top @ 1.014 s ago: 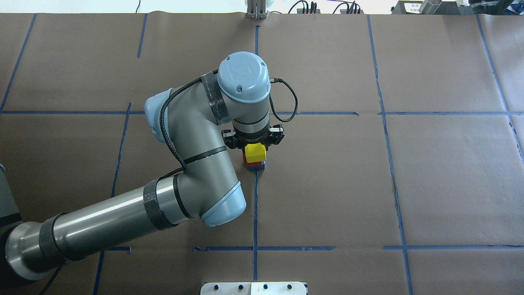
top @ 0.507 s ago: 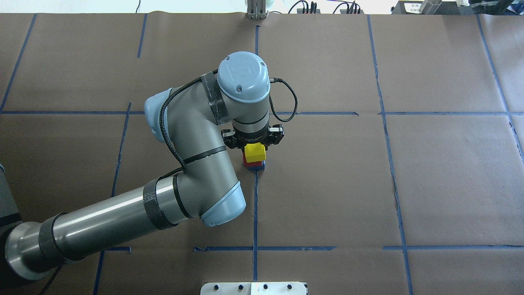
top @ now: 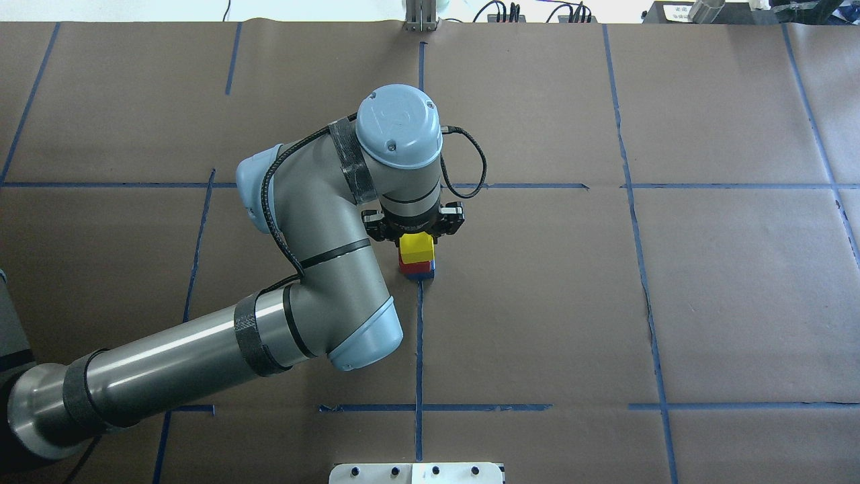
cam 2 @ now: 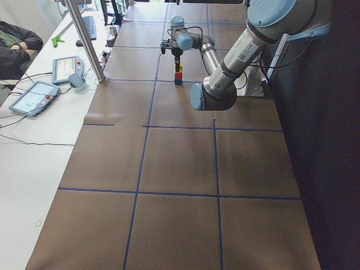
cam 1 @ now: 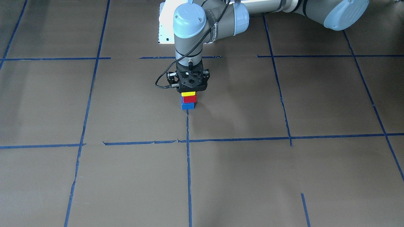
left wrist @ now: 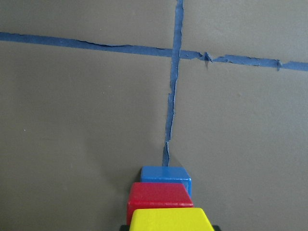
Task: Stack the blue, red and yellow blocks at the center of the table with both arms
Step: 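Lower the yellow cube onto the red cube and open the left gripper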
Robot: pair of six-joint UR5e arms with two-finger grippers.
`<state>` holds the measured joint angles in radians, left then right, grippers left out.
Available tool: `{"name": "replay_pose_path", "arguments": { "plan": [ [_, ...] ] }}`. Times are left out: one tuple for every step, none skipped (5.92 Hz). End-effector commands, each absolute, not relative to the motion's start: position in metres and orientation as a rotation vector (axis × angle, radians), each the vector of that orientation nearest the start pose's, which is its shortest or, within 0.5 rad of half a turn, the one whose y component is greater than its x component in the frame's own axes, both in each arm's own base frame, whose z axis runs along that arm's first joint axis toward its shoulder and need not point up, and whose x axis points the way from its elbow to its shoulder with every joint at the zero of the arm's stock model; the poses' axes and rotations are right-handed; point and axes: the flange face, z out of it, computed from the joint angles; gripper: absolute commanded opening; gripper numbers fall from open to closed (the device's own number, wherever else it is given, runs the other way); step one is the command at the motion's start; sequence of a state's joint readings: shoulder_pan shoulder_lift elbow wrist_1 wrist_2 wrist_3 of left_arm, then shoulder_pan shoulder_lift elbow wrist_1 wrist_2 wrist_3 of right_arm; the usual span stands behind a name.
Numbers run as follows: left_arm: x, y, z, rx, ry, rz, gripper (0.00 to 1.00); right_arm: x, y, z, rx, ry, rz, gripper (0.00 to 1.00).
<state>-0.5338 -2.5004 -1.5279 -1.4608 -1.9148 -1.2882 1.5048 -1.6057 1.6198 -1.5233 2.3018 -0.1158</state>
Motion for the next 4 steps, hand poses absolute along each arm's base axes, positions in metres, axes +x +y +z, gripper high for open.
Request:
{"name": "replay_pose_path", "arguments": {
  "plan": [
    [0.573, -0.455, 0.109, 0.011, 0.836, -0.101, 0.69, 0.035, -0.485, 0.650, 0.077, -0.729, -0.195, 1.00],
    [0.572, -0.455, 0.107, 0.033, 0.834, -0.108, 1.00, 0.035, -0.485, 0.650, 0.077, -0.729, -0.195, 1.00],
    [0.565, -0.455, 0.099, 0.052, 0.848, -0.091, 1.00, 0.035, -0.485, 0.651, 0.075, -0.730, -0.195, 1.00],
    [0.525, -0.467, 0.078, 0.105, 0.886, -0.063, 1.00, 0.035, -0.484, 0.651, 0.076, -0.729, -0.196, 1.00]
  ]
}}
